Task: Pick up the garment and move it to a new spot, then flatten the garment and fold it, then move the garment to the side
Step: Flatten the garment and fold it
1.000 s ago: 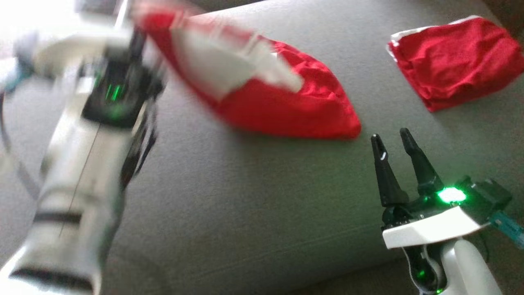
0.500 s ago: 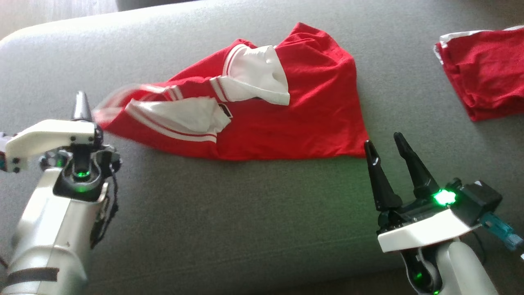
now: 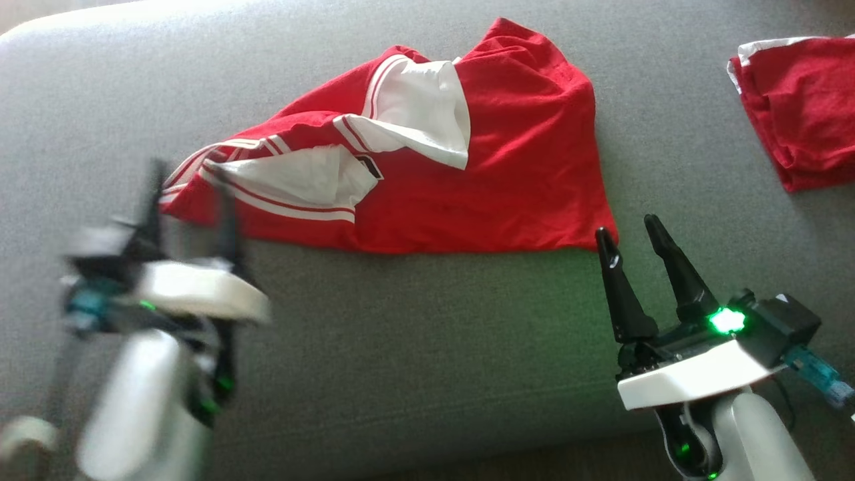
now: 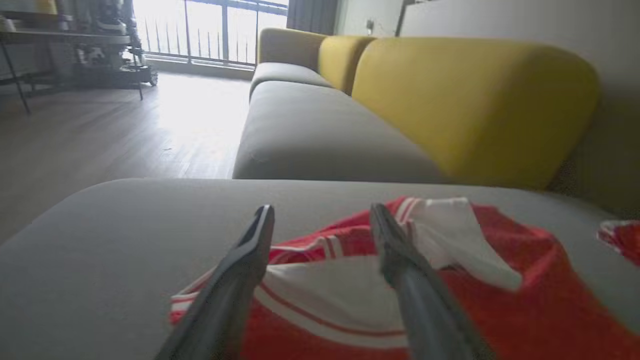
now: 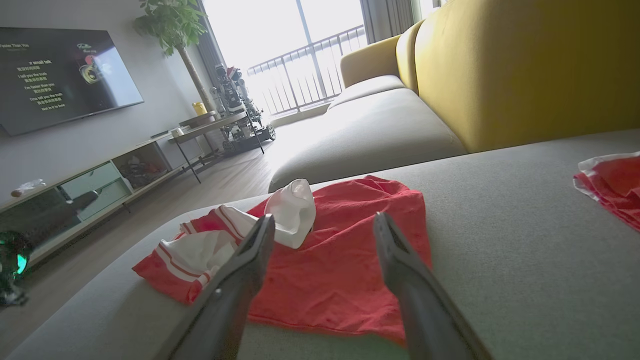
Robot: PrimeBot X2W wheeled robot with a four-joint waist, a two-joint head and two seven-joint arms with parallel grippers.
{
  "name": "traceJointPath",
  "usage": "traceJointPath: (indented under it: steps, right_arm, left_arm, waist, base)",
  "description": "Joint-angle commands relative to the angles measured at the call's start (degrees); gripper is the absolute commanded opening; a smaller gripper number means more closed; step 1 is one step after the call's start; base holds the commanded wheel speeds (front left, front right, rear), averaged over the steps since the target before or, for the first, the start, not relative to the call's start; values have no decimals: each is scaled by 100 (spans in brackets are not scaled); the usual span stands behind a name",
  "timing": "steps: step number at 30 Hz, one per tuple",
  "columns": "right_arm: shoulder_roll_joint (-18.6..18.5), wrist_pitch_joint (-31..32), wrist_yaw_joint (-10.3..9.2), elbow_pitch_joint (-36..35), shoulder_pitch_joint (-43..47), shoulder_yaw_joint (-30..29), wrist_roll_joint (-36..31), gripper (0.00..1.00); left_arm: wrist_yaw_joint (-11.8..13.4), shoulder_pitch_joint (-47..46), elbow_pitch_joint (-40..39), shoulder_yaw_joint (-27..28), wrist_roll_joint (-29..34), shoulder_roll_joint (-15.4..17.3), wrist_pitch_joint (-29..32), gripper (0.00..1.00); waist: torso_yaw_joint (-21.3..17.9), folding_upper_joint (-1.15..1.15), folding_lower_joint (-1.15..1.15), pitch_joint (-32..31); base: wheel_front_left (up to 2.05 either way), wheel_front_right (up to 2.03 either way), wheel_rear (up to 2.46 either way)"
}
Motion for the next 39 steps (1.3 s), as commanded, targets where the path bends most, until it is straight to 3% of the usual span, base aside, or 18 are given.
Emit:
traceJointPath:
  steps: [1, 7, 17, 26, 33, 34, 36, 38, 39]
  right_arm:
    - [13, -37, -2, -179, -181, 132, -22, 100]
    - [13, -37, -2, -187, -272, 130, -43, 100]
    - [13, -37, -2, -178, -340, 157, -43, 100]
    - [13, -37, -2, -220, -397, 121, -60, 100]
    - [13, -37, -2, -225, -448, 109, -73, 100]
    - [13, -37, -2, -222, -449, 105, -78, 100]
    - [13, -37, -2, -216, -443, 97, -82, 100]
    - [13, -37, -2, -210, -430, 89, -84, 100]
    - [13, -37, -2, -210, -430, 89, -84, 100]
  left_arm:
    - [25, 3, -278, -24, 400, 39, -28, 100]
    - [-94, 150, -69, -580, 1344, -215, -29, 100]
    - [-350, -498, 1577, -904, 1144, -794, 114, 100]
    - [-134, -1285, 2617, -969, 908, -985, 381, 100]
    - [93, -1584, 2892, -1016, 805, -1019, 282, 100]
    - [94, -1592, 2901, -1041, 789, -1022, 265, 86]
    - [106, -1590, 2905, -1098, 777, -1025, 228, 37]
    - [126, -1569, 2875, -1158, 784, -1027, 185, 0]
    - [126, -1569, 2875, -1158, 784, -1027, 185, 0]
  waist:
    - [-2, 0, 0, 26]
    - [2, 0, 0, 129]
    - [-92, 0, 0, 247]
    - [-212, 0, 0, 421]
    - [-237, 0, 0, 487]
    - [-236, 0, 0, 485]
    - [-232, 0, 0, 472]
    - [-222, 0, 0, 448]
    - [-222, 0, 0, 448]
  base:
    - [0, 0, 0]
    - [0, 0, 0]
    - [0, 0, 0]
    - [0, 0, 0]
    - [0, 0, 0]
    - [0, 0, 0]
    - [0, 0, 0]
    - [0, 0, 0]
    - [0, 0, 0]
